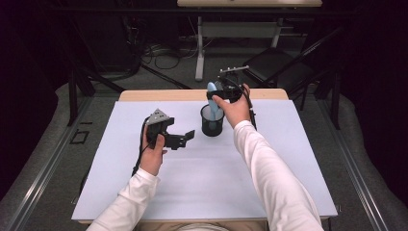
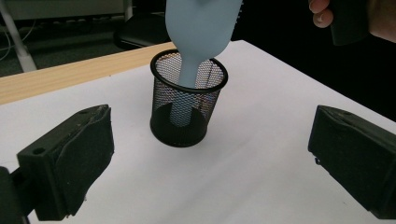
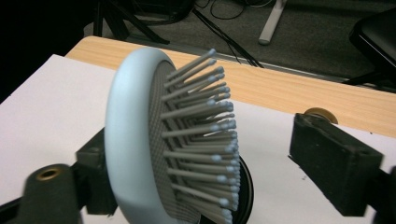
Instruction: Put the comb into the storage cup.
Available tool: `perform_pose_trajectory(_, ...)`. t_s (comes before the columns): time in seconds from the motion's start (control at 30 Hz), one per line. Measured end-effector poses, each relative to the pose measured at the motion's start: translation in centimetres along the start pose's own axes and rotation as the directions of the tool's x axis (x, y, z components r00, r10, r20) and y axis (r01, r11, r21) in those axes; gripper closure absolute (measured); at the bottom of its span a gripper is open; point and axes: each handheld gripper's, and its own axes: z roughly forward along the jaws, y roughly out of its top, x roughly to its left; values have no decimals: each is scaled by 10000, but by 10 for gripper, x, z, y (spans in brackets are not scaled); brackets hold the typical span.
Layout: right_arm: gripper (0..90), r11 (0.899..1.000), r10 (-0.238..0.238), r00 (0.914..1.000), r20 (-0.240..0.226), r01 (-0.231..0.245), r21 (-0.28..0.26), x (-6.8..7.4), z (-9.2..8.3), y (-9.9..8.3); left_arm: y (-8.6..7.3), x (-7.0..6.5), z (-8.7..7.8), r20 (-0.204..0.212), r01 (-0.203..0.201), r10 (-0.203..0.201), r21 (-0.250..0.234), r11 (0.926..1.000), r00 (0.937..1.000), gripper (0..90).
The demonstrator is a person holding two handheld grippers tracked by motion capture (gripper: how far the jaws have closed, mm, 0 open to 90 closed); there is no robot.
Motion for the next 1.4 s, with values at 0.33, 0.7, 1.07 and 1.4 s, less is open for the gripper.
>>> perform_pose_trajectory(0.33,49,9999,-7,10000,42,8,-164,0,-3,1,0,0,0,10,17,-17,-25,10000,10000,5)
perform_pose_trajectory(0.7,0,10000,-1,9996,288,2,-16,1,-1,0,0,0,0,-5,8,-8,-35,10000,10000,5)
perform_pose_trajectory(1.07,0,9999,129,9997,206,-130,48,2,-2,0,0,0,-1,-2,-1,1,-44,10000,10000,5)
perform_pose_trajectory(1.4,0,10000,38,10000,15,-38,84,3,-2,0,1,0,-1,-17,-2,2,-60,10000,10000,5)
